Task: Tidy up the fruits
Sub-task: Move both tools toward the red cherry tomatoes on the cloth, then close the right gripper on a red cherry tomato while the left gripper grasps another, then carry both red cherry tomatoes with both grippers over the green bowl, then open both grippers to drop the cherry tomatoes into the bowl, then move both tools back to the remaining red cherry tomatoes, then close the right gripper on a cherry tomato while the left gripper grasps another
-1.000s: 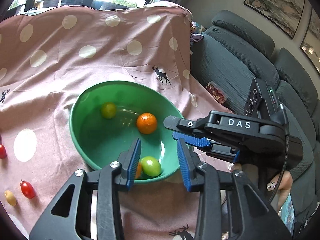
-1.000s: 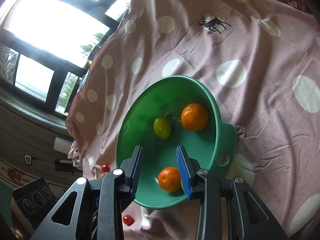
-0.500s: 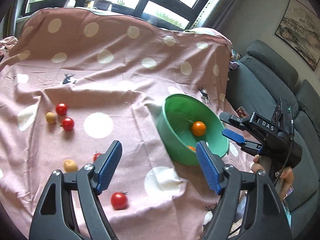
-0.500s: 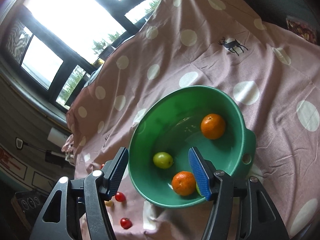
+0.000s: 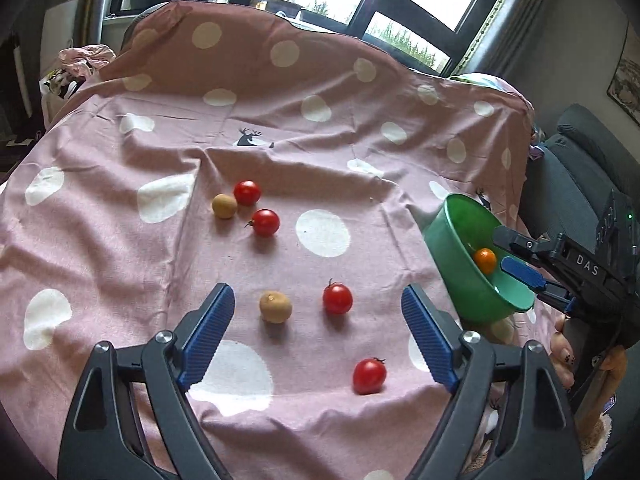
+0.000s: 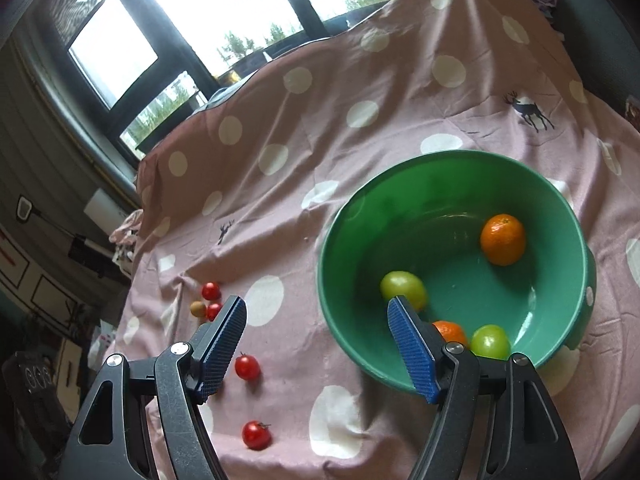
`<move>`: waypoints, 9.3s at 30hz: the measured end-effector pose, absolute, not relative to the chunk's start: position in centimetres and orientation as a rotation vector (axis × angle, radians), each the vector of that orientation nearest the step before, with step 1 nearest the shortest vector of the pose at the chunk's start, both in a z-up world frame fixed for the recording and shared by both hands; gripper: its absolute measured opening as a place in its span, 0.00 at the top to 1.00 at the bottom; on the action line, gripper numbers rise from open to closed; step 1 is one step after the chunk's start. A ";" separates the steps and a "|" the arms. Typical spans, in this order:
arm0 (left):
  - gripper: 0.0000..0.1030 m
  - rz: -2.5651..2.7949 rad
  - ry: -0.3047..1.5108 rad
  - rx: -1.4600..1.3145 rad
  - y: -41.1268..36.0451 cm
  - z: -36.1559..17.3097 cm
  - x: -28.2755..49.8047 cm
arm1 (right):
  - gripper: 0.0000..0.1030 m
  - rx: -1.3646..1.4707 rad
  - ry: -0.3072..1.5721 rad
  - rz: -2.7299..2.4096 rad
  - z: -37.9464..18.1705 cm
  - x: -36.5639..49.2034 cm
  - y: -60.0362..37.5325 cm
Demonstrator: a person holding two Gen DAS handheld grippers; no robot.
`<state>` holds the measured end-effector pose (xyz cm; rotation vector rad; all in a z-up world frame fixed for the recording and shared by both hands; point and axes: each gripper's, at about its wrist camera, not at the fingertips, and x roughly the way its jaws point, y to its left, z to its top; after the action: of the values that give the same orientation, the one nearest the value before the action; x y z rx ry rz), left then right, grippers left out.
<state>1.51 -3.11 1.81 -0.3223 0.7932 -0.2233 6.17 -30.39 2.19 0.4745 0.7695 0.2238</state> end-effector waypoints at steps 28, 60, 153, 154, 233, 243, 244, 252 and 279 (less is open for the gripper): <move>0.18 -0.119 0.856 -0.351 0.5 0.8 1.7 | 0.28 0.389 0.837 0.390 1.2 5.9 -23.3; 0.64 -0.501 1.124 -0.426 -7.4 -4.0 3.1 | 0.62 0.312 1.114 0.482 -5.1 10.7 -17.9; 0.73 -0.592 0.856 -0.188 -27.3 3.2 8.0 | 0.71 0.689 0.784 0.095 1.1 4.5 -43.1; 0.73 -0.591 0.858 -0.186 -27.3 3.1 8.1 | 0.71 0.685 0.787 0.092 1.1 4.6 -43.0; 0.22 -0.053 0.807 -0.445 4.5 1.0 2.3 | 0.50 0.224 1.123 0.410 -1.2 18.8 -12.2; 0.43 -0.082 0.845 -0.462 4.5 0.3 3.2 | 0.65 0.176 1.144 0.423 -2.2 22.5 -8.7; 0.43 -0.079 0.848 -0.460 4.5 0.3 3.2 | 0.66 0.177 1.145 0.427 -2.3 22.6 -8.6; 0.43 -0.070 0.857 -0.427 3.5 0.0 3.5 | 0.70 0.261 1.128 0.450 -1.9 21.1 -11.2; 0.50 -0.132 1.010 -0.311 -2.2 -2.7 13.7 | 0.70 0.289 1.064 0.350 -1.7 11.8 -23.3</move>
<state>13.70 -2.25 -2.68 -0.3112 1.0103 -0.1321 11.81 -23.28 -1.74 0.2889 1.0645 0.3503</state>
